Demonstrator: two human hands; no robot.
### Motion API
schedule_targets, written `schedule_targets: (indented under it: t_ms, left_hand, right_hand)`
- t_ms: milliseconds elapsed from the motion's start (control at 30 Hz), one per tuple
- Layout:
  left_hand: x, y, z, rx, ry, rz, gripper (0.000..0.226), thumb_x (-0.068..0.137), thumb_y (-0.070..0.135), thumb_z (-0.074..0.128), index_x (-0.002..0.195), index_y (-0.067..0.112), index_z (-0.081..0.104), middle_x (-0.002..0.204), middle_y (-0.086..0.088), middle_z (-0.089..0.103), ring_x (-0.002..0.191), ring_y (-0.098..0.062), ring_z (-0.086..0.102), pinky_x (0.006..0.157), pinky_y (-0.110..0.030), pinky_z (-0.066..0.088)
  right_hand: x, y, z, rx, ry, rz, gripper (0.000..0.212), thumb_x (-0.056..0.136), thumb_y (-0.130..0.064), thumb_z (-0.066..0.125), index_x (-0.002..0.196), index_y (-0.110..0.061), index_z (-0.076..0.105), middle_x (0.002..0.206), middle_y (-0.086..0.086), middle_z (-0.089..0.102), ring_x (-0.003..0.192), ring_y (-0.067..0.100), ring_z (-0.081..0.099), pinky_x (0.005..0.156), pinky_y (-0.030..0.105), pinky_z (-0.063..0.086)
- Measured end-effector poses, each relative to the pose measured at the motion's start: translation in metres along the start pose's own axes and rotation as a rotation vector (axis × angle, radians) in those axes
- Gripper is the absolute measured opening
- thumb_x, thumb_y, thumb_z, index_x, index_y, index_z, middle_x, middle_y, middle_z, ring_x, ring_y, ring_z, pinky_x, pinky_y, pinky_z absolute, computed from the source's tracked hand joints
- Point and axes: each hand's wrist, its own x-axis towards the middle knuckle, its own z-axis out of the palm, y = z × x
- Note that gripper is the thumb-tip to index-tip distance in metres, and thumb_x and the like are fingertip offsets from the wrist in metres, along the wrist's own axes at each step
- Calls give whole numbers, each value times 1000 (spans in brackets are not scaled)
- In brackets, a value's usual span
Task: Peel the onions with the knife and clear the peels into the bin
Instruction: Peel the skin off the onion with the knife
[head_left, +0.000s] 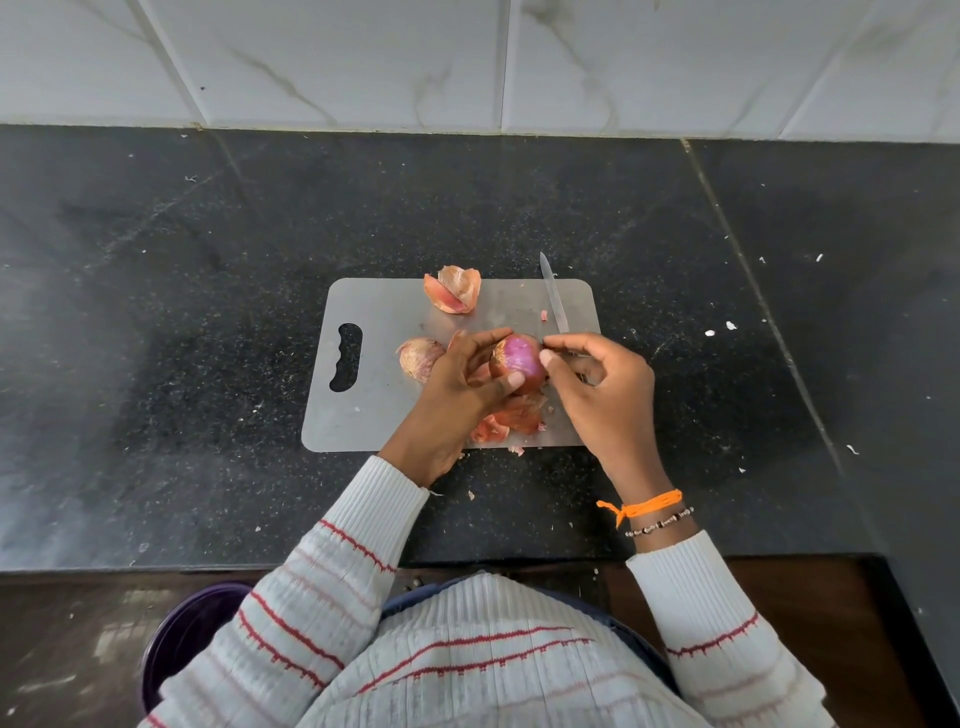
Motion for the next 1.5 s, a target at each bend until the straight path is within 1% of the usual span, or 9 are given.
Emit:
schedule_targets:
  t_ms: [167, 467, 767, 900, 1133, 1200, 1333, 1400, 1500]
  left_hand:
    - [-1, 1, 1, 53, 12, 15, 45, 83, -2, 63, 125, 12, 53, 128, -15, 55, 116, -29, 57, 96, -46, 50]
    - [-3, 2, 5, 129, 11, 26, 48, 82, 0, 66, 127, 11, 52, 127, -11, 56, 116, -25, 58, 97, -46, 49]
    - [-3, 6, 10, 300, 83, 119, 45, 79, 3, 71, 117, 22, 55, 120, -1, 55, 114, -15, 56, 94, -38, 52]
    - [-4, 6, 10, 298, 81, 129, 48, 78, 1, 71, 119, 20, 55, 118, 2, 56, 112, -14, 57, 93, -38, 53]
    - [-5, 7, 11, 271, 70, 127, 48, 78, 0, 70, 119, 19, 55, 122, -2, 56, 112, -13, 57, 93, -37, 53]
    - [-5, 7, 11, 260, 74, 122, 47, 78, 0, 70, 118, 21, 55, 124, -5, 55, 112, -15, 58, 93, -38, 53]
    - [-5, 6, 14, 234, 103, 132, 47, 77, 0, 71, 111, 28, 55, 125, -8, 55, 112, -20, 59, 91, -38, 54]
    - [-5, 6, 15, 217, 113, 137, 46, 77, -1, 72, 112, 24, 56, 123, -8, 56, 108, -17, 60, 86, -32, 55]
    - [-7, 8, 17, 187, 111, 141, 47, 77, -1, 72, 118, 15, 55, 116, -2, 58, 98, -6, 62, 75, -19, 54]
  right_hand:
    - [-1, -2, 2, -24, 4, 6, 14, 78, -16, 74, 91, -16, 71, 85, -7, 68, 81, 5, 67, 68, 15, 54]
    - [2, 6, -1, -116, 51, -98, 14, 75, 0, 69, 86, -9, 72, 82, 1, 70, 73, 3, 63, 67, 13, 51]
    - [-1, 2, 0, -17, 33, -31, 8, 79, -14, 73, 85, -9, 70, 77, -13, 65, 76, -2, 64, 66, 9, 49]
    - [2, 7, -2, -6, 30, -33, 7, 78, -11, 73, 84, -7, 71, 79, -4, 68, 76, 4, 66, 68, 16, 52]
    - [3, 12, -2, -38, 38, -63, 7, 78, -2, 69, 82, -7, 70, 79, -1, 68, 74, 3, 64, 67, 9, 48]
    - [3, 11, -3, -2, 28, -6, 11, 80, -3, 66, 85, -11, 71, 82, -2, 70, 78, 3, 65, 69, 12, 51]
    - [1, 12, 0, 148, 42, 154, 10, 87, -25, 61, 80, -23, 67, 82, 1, 71, 81, 15, 68, 73, 38, 58]
    - [0, 12, 2, 96, 39, 142, 20, 86, -38, 62, 81, -19, 64, 79, 0, 68, 74, 13, 64, 67, 32, 54]
    - [-2, 12, 5, -68, -11, 44, 25, 90, -35, 59, 85, -10, 58, 80, -1, 61, 69, 5, 53, 61, 13, 41]
